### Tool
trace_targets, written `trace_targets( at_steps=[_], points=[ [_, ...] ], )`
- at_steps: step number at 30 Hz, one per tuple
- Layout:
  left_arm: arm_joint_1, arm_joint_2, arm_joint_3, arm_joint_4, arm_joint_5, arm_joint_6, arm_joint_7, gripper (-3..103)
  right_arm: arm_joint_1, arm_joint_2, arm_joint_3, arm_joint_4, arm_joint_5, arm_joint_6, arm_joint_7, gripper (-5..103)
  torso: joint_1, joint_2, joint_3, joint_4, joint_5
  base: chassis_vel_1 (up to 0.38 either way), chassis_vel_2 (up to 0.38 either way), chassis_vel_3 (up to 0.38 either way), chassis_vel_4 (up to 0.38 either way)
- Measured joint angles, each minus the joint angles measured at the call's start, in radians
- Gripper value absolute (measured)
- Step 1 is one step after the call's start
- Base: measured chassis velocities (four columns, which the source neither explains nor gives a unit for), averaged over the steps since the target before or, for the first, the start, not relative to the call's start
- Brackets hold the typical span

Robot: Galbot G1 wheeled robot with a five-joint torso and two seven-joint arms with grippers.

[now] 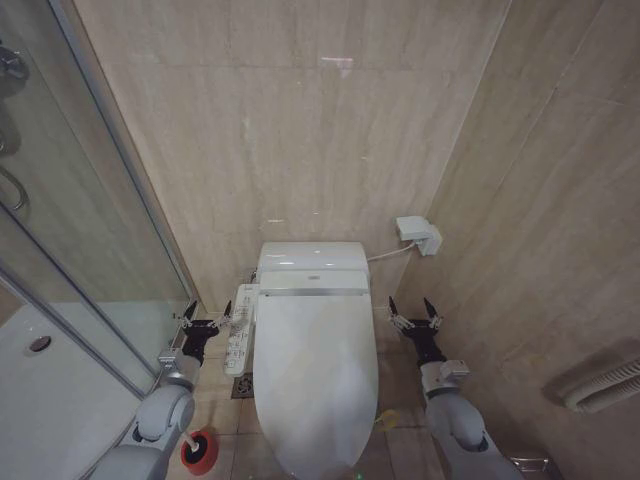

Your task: Open the toilet lid, clean the toilet bowl with a toilet brush, close the toilet lid, and flush.

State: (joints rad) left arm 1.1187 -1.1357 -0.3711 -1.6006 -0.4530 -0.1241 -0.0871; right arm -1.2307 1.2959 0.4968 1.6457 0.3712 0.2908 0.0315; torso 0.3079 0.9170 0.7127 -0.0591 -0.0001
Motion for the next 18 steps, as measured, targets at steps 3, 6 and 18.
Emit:
trace_targets(
  at_steps=[3,6,18],
  points=[
    [-0.001,0.000,0.000,0.000,0.000,0.000,0.000,100,0.000,0.000,0.000,0.000,0.000,0.000,0.000,100,0.000,0.000,0.000,0.0000,0.0000,0.000,0.000,0.000,0.000],
    [-0.001,0.000,0.000,0.000,0.000,0.000,0.000,100,0.000,0.000,0.000,0.000,0.000,0.000,0.000,100,0.000,0.000,0.000,0.0000,0.0000,0.000,0.000,0.000,0.000],
    [-0.002,0.000,0.000,0.000,-0.001,-0.001,0.000,100,0.000,0.000,0.000,0.000,0.000,0.000,0.000,100,0.000,0.000,0.000,0.0000,0.0001,0.000,0.000,0.000,0.000]
  ],
)
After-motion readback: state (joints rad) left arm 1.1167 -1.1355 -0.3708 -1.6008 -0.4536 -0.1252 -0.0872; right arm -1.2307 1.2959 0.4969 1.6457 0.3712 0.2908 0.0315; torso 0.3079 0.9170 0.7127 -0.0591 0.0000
